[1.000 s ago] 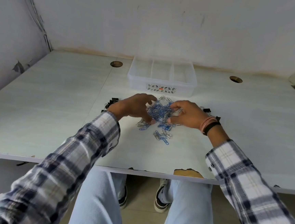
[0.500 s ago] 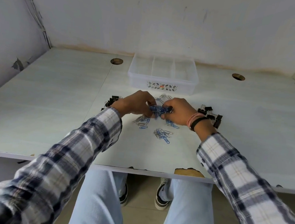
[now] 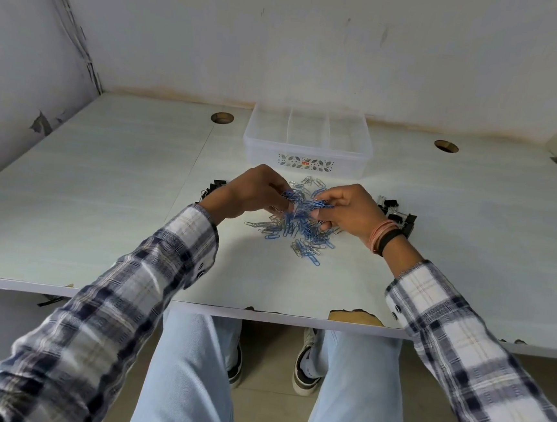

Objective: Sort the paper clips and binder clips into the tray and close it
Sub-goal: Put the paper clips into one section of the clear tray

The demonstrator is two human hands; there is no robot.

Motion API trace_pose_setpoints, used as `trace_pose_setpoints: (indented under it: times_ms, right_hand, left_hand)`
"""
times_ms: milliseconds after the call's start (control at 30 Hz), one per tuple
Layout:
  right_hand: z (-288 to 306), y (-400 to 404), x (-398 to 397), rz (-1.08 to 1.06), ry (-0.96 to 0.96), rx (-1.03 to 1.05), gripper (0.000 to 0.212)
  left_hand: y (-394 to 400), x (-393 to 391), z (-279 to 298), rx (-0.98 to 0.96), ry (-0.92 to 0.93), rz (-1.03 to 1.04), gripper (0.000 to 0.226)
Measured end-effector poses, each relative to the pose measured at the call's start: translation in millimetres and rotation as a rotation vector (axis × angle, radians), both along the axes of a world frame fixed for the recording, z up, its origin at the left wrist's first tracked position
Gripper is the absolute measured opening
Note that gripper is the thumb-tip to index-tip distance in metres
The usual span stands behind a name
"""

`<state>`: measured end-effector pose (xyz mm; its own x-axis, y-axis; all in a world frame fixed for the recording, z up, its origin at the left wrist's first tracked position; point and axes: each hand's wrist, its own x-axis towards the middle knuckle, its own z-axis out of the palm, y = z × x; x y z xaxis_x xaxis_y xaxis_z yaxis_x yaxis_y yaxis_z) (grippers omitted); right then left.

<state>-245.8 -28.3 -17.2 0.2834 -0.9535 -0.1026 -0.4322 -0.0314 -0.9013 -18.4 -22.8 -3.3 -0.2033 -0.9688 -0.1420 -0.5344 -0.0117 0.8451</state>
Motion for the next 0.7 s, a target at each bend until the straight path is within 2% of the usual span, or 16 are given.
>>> trace_pose_setpoints:
  times_ms: [367, 533, 700]
  right_hand:
    - [21.2, -0.1, -18.8, -0.01, -0.287, 0.098, 0.038]
    - [55.0, -39.7, -33.1, -0.122, -0.409, 0.066, 0.033]
    - [85.5, -100.8, -40.0, -0.249, -0.401, 0.013, 0.035]
  left_hand:
    - [-0.4, -14.3, 27.4, 0.038, 0.243, 0.01, 0.024]
    - [-40.5, -31.2, 61.5, -0.03, 0.232, 0.033, 0.025]
    - [-106.9, -66.4, 93.4, -0.056, 0.125, 0.11, 0.023]
